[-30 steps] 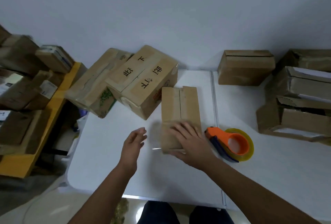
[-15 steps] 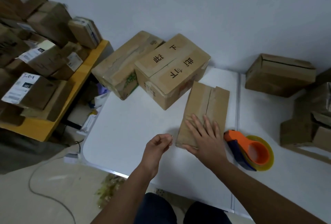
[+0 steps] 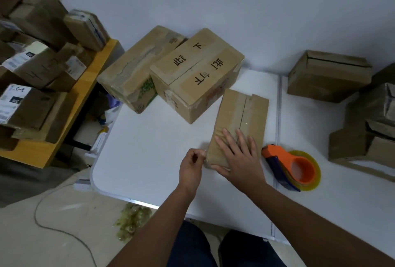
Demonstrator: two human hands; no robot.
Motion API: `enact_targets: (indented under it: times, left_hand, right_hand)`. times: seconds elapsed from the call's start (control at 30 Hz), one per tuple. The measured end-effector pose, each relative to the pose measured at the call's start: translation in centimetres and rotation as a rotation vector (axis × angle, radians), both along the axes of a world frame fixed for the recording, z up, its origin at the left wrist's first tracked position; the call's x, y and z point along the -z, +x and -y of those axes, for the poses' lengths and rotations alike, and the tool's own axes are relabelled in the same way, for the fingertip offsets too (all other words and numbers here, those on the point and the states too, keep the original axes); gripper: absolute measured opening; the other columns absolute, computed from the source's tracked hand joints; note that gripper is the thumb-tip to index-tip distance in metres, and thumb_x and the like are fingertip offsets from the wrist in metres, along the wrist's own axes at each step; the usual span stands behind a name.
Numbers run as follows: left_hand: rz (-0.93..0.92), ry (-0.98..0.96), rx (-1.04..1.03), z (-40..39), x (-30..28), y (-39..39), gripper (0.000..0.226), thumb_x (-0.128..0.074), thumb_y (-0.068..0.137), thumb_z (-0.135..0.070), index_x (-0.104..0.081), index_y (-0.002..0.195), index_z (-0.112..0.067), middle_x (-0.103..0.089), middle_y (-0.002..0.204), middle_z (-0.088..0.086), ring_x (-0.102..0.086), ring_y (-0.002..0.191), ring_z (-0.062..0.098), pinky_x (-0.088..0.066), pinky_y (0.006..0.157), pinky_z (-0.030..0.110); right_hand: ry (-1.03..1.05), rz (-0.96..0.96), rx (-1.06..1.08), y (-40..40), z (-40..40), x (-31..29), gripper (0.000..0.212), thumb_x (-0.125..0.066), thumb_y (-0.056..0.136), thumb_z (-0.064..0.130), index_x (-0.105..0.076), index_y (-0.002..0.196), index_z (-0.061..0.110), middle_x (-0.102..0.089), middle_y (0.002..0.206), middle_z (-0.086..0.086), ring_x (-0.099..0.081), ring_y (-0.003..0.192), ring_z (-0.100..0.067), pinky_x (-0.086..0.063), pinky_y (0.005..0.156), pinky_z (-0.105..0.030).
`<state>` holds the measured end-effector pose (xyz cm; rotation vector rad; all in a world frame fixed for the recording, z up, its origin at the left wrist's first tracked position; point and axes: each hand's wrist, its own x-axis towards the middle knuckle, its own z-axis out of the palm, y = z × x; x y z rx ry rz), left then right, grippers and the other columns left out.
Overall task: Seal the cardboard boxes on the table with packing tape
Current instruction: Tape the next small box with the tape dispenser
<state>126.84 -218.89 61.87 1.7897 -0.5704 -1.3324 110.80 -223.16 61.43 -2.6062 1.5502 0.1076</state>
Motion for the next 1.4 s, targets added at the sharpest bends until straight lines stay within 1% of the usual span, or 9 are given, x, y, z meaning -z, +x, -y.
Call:
enact_targets:
  times: [0.33,0.43,0.63,0.77,0.87,0.97,1.13,1.3,1.4]
  left_hand:
    - [-0.024,0.052,0.167,0.8,1.3,0.7,0.021,-0.048,0.103,-0.022,-0.045,0.124,-0.023,-0.052,0.119,0.002,-0.054,0.102,0.015,-0.045,0.077,0.018]
    - [0.068,0.080,0.226,2.0,1.0,0.8,0.010,-0.049,0.102,-0.015,-0.058,0.106,-0.016,-0.062,0.103,-0.001,-0.058,0.092,0.013,-0.045,0.067,0.010]
    - [0.122,0.022,0.164,0.5,-1.5,2.0,0.027,-0.051,0.101,-0.016,-0.075,0.101,-0.029,-0.074,0.103,-0.014,-0.066,0.104,0.010,-0.050,0.094,0.027]
    - [0.247,0.004,0.427,-1.0,-3.2,0.5,0.046,-0.036,0.105,-0.009,-0.055,0.138,-0.035,-0.053,0.126,-0.023,-0.051,0.108,-0.001,-0.036,0.076,-0.001]
    - [0.240,-0.078,0.570,-1.1,-2.9,1.6,0.052,-0.040,0.103,-0.003,-0.045,0.145,-0.034,-0.052,0.135,-0.018,-0.051,0.114,0.000,-0.036,0.077,-0.005]
    - [0.296,-0.201,0.714,0.1,-2.2,3.7,0.043,-0.062,0.097,-0.011,-0.054,0.137,-0.026,-0.063,0.128,-0.010,-0.062,0.111,0.006,-0.044,0.090,0.007]
    - [0.450,-0.258,1.031,4.2,-1.3,5.9,0.037,-0.075,0.088,-0.022,-0.059,0.121,-0.022,-0.062,0.119,-0.010,-0.067,0.089,0.005,-0.055,0.086,0.029]
    - [0.723,-0.253,1.228,6.4,-1.6,5.7,0.059,-0.078,0.084,-0.031,-0.044,0.129,-0.014,-0.040,0.130,0.000,-0.066,0.082,0.020,-0.054,0.077,0.040]
    - [0.795,-0.283,1.239,5.8,-0.8,4.9,0.077,-0.078,0.083,-0.034,-0.035,0.143,-0.008,-0.031,0.140,0.008,-0.063,0.086,0.031,-0.054,0.071,0.043]
  right_hand:
    - [0.002,0.024,-0.001,0.1,0.0,0.0,0.082,-0.033,0.088,0.075,-0.018,0.155,0.030,-0.012,0.163,0.001,-0.011,0.149,-0.032,-0.016,0.116,-0.057]
    - [0.011,0.004,0.001,0.1,0.1,-0.2,0.082,-0.032,0.087,0.075,-0.016,0.155,0.031,-0.011,0.164,0.002,-0.009,0.150,-0.031,-0.016,0.116,-0.057]
    - [0.025,0.008,0.000,0.2,0.2,-0.4,0.080,-0.029,0.088,0.075,-0.018,0.155,0.032,-0.011,0.163,0.002,-0.009,0.150,-0.031,-0.015,0.117,-0.056]
    - [0.042,-0.007,0.003,0.2,0.1,-0.6,0.080,-0.011,0.089,0.075,-0.023,0.154,0.029,-0.014,0.163,0.001,-0.012,0.149,-0.033,-0.017,0.116,-0.057]
    - [0.049,-0.021,0.006,0.3,0.2,-0.7,0.082,-0.011,0.088,0.077,-0.020,0.155,0.030,-0.013,0.163,0.001,-0.011,0.149,-0.032,-0.016,0.116,-0.058]
    - [0.053,-0.012,0.006,0.2,0.1,-0.7,0.083,-0.021,0.088,0.079,-0.019,0.155,0.030,-0.013,0.163,0.001,-0.011,0.149,-0.032,-0.016,0.116,-0.058]
    - [0.071,-0.020,0.012,0.2,0.2,-0.6,0.083,-0.022,0.088,0.079,-0.017,0.155,0.030,-0.010,0.164,0.002,-0.012,0.149,-0.031,-0.018,0.115,-0.057]
    - [0.103,0.010,0.000,0.2,0.3,-0.6,0.082,-0.027,0.088,0.078,-0.023,0.154,0.030,-0.016,0.163,0.002,-0.015,0.149,-0.032,-0.020,0.115,-0.058]
    - [0.154,0.095,-0.007,0.2,0.3,-1.3,0.079,-0.015,0.087,0.080,-0.018,0.154,0.036,-0.008,0.163,0.009,-0.002,0.151,-0.026,-0.007,0.118,-0.054]
